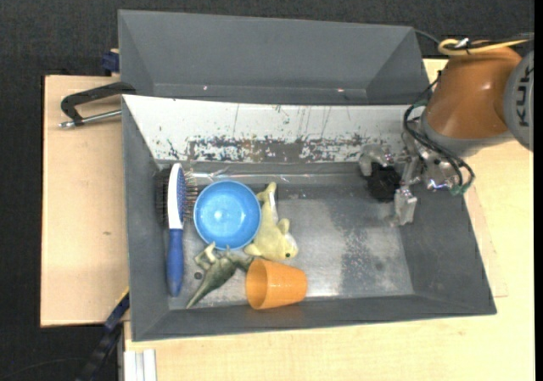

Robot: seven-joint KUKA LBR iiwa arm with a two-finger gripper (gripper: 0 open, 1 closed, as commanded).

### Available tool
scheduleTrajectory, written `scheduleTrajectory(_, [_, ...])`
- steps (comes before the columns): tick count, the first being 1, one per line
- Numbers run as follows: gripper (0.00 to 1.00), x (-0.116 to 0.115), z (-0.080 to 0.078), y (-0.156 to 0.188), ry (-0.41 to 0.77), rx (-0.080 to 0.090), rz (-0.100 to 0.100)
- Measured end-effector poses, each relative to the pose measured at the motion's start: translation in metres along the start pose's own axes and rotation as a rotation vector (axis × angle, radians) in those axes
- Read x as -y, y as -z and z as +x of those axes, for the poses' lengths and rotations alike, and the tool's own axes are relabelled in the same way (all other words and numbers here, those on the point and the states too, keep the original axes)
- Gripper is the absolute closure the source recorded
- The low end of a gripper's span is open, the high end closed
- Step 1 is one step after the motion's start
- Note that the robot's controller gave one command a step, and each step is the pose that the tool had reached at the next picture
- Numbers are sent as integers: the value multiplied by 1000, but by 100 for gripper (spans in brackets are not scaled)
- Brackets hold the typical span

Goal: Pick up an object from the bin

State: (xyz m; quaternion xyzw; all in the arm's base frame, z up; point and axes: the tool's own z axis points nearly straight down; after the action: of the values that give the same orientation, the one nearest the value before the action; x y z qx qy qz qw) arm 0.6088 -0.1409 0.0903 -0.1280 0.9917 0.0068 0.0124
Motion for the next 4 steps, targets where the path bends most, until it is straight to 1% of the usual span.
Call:
scheduleTrajectory(1, [0, -5, 0, -15, -3, -3, -8])
scheduleTrajectory(2, [100, -12, 0, -17, 0, -9, -22])
scheduleTrajectory(3, [100, -13, 0, -7, 0, -10, -15])
scheduleTrajectory(4, [100, -19, 12, 115, 19, -11, 16])
